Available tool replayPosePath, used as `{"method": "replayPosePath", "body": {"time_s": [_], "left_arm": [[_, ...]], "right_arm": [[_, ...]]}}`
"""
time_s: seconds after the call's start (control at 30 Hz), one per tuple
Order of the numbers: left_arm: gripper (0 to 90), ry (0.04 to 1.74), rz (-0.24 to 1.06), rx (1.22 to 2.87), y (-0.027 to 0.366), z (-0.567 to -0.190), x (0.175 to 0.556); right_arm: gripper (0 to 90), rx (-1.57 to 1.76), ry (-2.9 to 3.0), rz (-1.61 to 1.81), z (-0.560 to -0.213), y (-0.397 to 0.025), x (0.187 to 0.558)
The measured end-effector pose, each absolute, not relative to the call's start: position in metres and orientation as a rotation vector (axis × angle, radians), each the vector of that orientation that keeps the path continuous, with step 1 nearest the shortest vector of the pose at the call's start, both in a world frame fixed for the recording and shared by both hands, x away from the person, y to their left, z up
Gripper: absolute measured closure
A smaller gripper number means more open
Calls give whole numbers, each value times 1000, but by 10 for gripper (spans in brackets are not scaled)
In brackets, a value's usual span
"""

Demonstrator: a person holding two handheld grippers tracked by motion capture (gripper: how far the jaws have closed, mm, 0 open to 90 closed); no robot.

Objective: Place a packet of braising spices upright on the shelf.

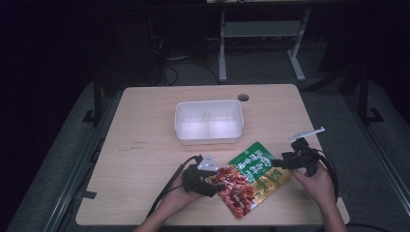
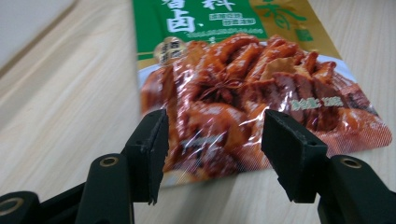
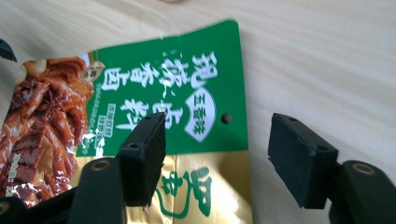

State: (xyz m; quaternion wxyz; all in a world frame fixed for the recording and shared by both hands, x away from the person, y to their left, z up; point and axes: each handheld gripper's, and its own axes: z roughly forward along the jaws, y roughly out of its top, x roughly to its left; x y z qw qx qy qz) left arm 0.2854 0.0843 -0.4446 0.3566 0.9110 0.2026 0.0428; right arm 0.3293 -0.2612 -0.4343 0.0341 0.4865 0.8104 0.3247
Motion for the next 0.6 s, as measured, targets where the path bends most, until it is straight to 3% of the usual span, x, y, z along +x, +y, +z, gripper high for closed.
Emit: {"method": "replayPosePath", "body": {"time_s": [0.6], "left_arm": [[423,502,123,2415,65,-457,284]], "right_arm": [[494,1541,2561,1046,-443,-262,328]]}}
